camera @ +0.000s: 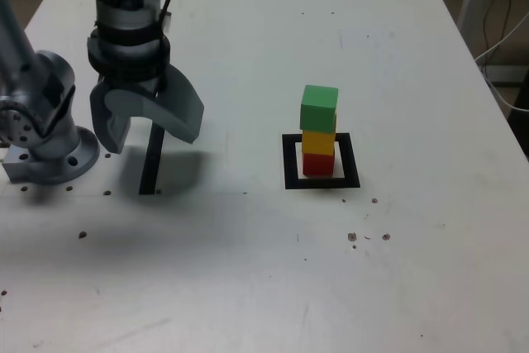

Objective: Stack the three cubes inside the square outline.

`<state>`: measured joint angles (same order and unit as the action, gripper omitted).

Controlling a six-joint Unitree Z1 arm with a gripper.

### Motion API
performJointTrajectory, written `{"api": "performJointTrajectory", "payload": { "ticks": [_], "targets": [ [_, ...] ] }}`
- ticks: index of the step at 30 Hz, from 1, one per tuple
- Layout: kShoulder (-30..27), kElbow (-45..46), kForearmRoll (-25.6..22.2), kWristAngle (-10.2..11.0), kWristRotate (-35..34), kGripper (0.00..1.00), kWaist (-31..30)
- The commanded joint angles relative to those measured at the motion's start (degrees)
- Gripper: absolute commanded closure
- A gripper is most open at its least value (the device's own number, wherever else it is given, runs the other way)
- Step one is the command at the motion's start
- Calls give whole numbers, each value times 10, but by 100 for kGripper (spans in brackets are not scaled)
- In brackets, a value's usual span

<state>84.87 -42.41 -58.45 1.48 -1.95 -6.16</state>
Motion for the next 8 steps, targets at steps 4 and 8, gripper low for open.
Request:
{"api": "performJointTrajectory", "payload": {
  "ticks": [4, 8],
  "targets": [
    [-2, -14, -16, 0, 1, 0, -10],
    [-4, -19, -24, 4, 2, 0, -11]
  ]
}}
